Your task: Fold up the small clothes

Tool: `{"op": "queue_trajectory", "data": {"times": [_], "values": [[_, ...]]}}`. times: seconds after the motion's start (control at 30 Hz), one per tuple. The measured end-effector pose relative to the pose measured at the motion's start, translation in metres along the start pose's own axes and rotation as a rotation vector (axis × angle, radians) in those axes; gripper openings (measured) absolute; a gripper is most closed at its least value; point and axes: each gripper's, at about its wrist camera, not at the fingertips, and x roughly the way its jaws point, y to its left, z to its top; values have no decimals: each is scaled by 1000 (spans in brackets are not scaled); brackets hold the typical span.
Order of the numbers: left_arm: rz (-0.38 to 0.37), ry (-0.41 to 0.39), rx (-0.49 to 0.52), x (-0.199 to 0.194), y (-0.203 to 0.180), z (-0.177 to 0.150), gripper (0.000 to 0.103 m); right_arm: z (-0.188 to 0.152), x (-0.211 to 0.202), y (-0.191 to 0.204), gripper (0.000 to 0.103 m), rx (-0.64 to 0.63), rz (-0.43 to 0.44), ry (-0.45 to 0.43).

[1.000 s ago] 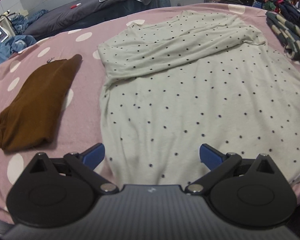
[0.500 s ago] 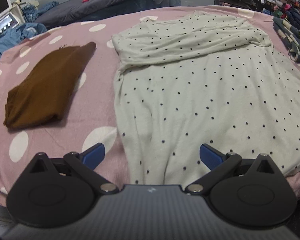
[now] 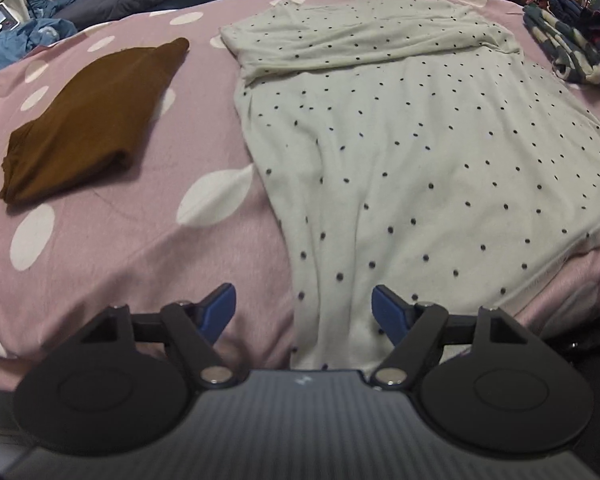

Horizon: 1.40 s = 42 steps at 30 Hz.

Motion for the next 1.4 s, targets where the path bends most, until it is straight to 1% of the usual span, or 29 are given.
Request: {"op": "queue_trajectory", "data": {"times": [0.03,0.07,0.13,0.23,0.27,0.33,0.37,0.4,0.43,0.47,0.53,0.57,0.6,0.63,0.67,0.7,0.73,0.77,0.8,0.87,0.93,0.97,1.03,1.1,1.2,1.27,1.3,1.33,1.4], "values": [[-34,3,-2,-1,2,-2,74,-1,2,-1,103,-1,0,18],[-51,12,-4,0,4,-2,74,-1,5,-2,103,2,2,32],[-32,49,-12,7,2,-2,74,-2,13,-1,103,17,30,55],[-78,101,0,16,-5,-2,72,-1,16,6,103,-9,7,70],[-79,106,9,17,-8,-1,72,0,16,8,103,-15,1,76],[-66,108,18,18,-11,-1,72,1,17,11,103,-30,16,90],[-68,108,13,18,-11,0,72,1,18,12,100,-29,23,99],[-71,110,5,17,-10,-1,68,0,19,12,98,-24,21,104],[-70,118,-3,16,-9,-1,57,0,19,12,97,-28,14,101],[-66,126,-11,15,-8,-1,53,0,20,13,94,-32,8,100],[-71,140,-29,14,-5,-1,41,0,19,12,90,-28,4,99],[-76,148,-33,14,-5,-1,38,0,19,12,80,-33,-1,98],[-82,158,-33,14,-5,0,27,-1,18,12,70,-37,-4,96],[-100,167,-40,15,-5,0,8,-1,17,11,41,-34,1,95],[-121,170,-57,16,-4,0,4,-1,18,10,28,-27,11,100],[-125,171,-66,17,-3,0,4,0,18,8,27,-22,20,101],[-131,171,-76,19,-2,0,4,0,18,7,23,-17,26,101],[-140,172,-89,18,0,0,4,0,17,5,16,-5,40,102],[-155,168,-101,17,3,0,4,1,16,1,12,16,63,102],[-202,131,-147,13,12,2,3,5,14,-8,11,87,136,111],[-240,71,-190,3,20,10,3,13,14,-16,10,150,213,139],[-253,53,-189,0,22,15,3,19,12,-18,10,168,243,141],[-254,5,-194,-8,27,31,3,36,8,-16,10,160,277,139],[-251,-50,-195,-12,34,53,3,62,6,-11,10,132,305,122],[-232,-123,-167,-7,48,104,3,115,16,-7,10,126,345,80],[-234,-165,-152,5,66,152,3,159,30,-7,9,123,345,36],[-220,-185,-162,12,76,174,3,182,39,-8,9,120,332,13],[-201,-207,-176,21,87,202,3,208,51,-13,9,134,316,-10],[-187,-223,-174,43,106,260,3,254,78,-23,9,171,283,-35]]}}
